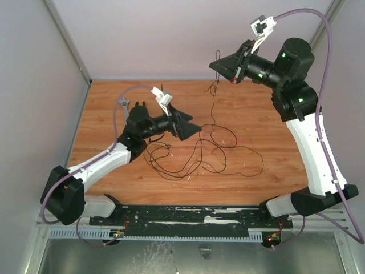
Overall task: Zip-tie the wires
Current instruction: Place the cable at the center of the board.
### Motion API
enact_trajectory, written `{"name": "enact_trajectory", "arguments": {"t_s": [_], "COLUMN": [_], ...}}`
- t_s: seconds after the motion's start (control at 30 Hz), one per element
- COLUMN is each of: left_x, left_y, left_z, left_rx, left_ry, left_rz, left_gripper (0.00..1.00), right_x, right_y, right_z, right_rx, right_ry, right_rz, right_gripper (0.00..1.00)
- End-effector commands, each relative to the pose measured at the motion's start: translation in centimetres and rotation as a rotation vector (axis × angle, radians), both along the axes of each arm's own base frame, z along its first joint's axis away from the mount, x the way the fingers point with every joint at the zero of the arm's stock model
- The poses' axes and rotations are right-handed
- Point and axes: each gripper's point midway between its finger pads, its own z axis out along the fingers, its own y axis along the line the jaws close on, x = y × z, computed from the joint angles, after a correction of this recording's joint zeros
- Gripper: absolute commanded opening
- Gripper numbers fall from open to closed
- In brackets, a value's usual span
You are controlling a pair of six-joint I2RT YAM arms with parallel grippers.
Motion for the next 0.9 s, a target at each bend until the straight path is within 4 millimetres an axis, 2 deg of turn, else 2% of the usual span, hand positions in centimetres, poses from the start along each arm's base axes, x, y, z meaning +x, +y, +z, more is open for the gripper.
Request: {"name": "enact_trajectory", "arguments": {"t_s": [0.0, 0.07, 0.17, 0.3, 0.77, 0.87], "left_x": [-2.8, -2.3, -0.3, 1.4, 1.7, 1.4], "left_y": [-2.7, -3.7, -4.3, -4.9, -5.0, -4.8], "left_z": [0.5, -0.6, -2.3, -3.3, -3.5, -3.9], "left_rx": [-0.001, 0.05, 0.098, 0.123, 0.12, 0.13], "left_ry": [-0.075, -0.076, -0.059, -0.057, -0.05, -0.041], "left_rz": [-0.151, -0.143, -0.078, -0.042, -0.031, -0.036], "left_gripper": [0.98, 0.98, 0.98, 0.98, 0.98, 0.98], "right_x": [-2.2, -2.5, -3.1, -3.3, -2.7, -1.8], "right_y": [-0.3, -0.2, -0.1, -0.1, -0.2, -0.6], "right_z": [1.8, 2.0, 2.5, 2.6, 1.9, 1.5], "right_rx": [0.036, 0.048, 0.066, 0.071, 0.057, 0.047], "right_ry": [-0.046, -0.049, -0.058, -0.059, -0.058, -0.051], "right_rz": [0.031, 0.044, 0.067, 0.072, 0.054, 0.0], "right_gripper": [0.0, 0.0, 0.0, 0.0, 0.0, 0.0]}}
